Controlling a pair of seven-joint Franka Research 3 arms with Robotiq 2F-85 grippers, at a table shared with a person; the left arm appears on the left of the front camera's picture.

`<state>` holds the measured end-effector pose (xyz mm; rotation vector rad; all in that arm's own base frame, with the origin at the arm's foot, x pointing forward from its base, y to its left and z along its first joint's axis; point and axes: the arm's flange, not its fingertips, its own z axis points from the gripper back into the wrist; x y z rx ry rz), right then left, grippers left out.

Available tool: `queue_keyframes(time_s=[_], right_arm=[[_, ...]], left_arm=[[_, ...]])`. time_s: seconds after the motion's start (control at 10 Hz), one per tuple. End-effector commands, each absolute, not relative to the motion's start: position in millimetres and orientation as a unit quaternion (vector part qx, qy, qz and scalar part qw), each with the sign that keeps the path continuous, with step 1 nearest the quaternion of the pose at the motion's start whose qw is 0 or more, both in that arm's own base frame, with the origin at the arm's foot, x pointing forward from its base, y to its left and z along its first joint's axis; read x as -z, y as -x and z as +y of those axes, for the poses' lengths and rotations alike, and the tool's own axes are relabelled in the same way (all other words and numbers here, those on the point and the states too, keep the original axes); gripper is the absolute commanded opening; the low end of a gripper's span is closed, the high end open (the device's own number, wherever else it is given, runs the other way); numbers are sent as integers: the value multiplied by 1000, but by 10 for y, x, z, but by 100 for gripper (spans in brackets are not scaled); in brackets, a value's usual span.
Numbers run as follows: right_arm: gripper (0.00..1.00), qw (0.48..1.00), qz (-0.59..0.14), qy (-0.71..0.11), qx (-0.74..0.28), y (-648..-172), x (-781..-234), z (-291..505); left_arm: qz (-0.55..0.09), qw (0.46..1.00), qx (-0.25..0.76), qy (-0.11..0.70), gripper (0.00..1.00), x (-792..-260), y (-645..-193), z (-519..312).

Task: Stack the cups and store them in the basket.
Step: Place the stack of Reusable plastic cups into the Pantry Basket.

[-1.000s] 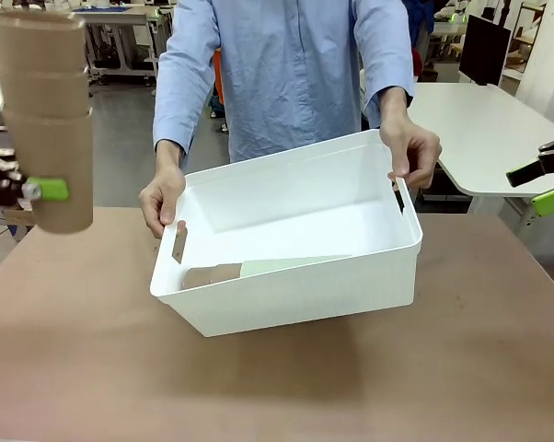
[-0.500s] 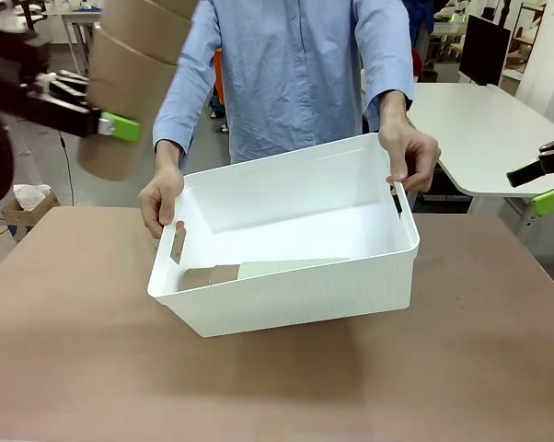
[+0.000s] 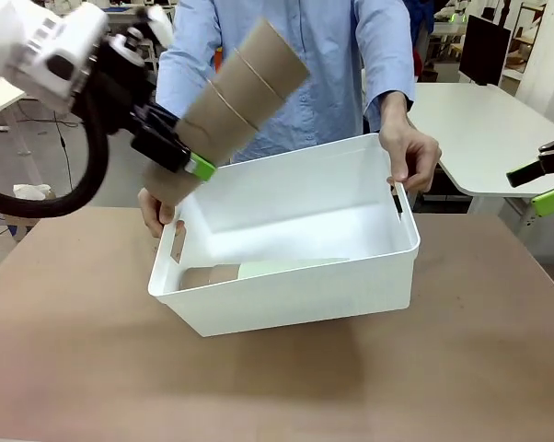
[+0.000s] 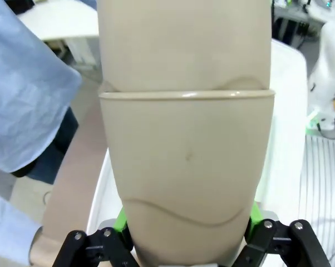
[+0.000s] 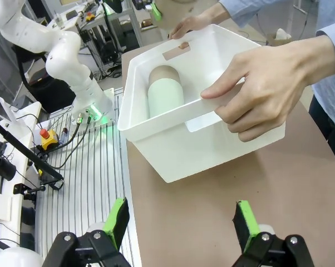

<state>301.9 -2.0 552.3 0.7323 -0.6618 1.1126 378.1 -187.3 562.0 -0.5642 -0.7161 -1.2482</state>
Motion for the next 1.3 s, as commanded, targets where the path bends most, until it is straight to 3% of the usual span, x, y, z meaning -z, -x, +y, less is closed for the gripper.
queue_keyframes(time_s=[0.0, 0.8, 1.2], right_arm=[[100, 726, -309, -339, -512, -3032, -5532, -25], [100, 726, -309, -339, -512, -3032, -5532, -25], [100, 726, -309, -339, -512, -3032, -5532, -25]], left_arm=[[-298, 728, 574, 227, 84, -5661, -3896, -2115], [-249, 701, 652, 145, 84, -5145, -4016, -2877], [-234, 713, 651, 112, 84, -4882, -4162, -3006]])
